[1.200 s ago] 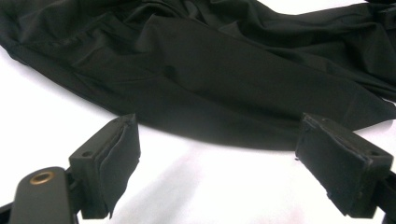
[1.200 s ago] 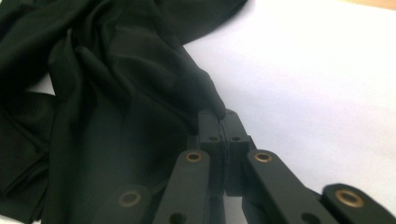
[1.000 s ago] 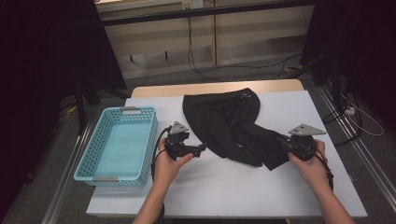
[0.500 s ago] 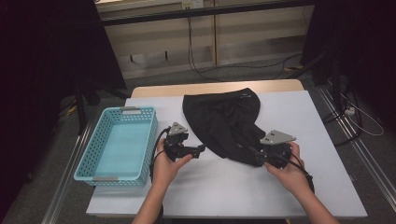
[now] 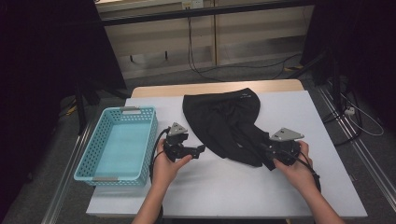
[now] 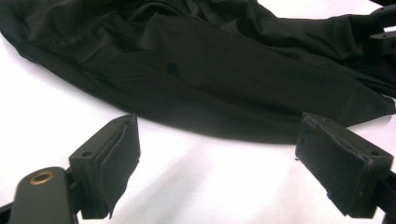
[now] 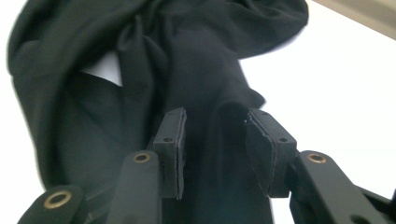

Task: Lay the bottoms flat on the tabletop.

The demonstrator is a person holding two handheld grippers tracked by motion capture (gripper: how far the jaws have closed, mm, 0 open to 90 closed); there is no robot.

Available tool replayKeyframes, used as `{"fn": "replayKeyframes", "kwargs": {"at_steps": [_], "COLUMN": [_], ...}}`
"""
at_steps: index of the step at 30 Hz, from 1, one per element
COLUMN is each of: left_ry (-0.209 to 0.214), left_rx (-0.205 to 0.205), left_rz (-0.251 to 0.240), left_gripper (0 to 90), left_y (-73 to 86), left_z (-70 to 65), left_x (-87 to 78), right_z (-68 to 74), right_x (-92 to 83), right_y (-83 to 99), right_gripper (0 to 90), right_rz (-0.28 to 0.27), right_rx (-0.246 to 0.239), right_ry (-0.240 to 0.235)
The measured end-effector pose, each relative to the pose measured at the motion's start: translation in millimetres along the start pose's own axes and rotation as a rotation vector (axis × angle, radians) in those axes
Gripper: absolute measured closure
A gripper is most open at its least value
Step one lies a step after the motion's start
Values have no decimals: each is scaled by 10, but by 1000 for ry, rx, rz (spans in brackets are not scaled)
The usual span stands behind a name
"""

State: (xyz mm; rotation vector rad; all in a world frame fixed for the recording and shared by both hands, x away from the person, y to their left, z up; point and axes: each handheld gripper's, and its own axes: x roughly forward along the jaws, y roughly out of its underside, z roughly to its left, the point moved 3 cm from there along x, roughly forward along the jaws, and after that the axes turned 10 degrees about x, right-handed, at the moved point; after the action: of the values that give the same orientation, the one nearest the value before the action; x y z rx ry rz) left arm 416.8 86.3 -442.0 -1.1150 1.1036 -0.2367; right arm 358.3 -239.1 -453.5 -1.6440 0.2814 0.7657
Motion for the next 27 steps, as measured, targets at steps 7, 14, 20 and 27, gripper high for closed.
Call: {"fn": "replayKeyframes", "kwargs": {"at_steps": [7, 14, 20, 27], "left_ry": [1, 1, 0, -6], "left_rx": [0, 8, -2, -7], "left_rz": [2, 4, 3, -8], "left_gripper": [140, 140, 140, 140], "left_y": [-6, -1, 22, 16], "left_z": [-4, -15, -9, 15], "left_x": [15, 23, 2, -36], "right_z": [-98, 386, 738, 775], "right_x": [-116, -93, 147, 102], "right_y": [-40, -97, -13, -80], "right_gripper": [537, 529, 643, 870], "right_rz": [-39, -48, 48, 44], "right_rx": [36, -29, -120, -91], "right_ry": [15, -174, -231, -312]}}
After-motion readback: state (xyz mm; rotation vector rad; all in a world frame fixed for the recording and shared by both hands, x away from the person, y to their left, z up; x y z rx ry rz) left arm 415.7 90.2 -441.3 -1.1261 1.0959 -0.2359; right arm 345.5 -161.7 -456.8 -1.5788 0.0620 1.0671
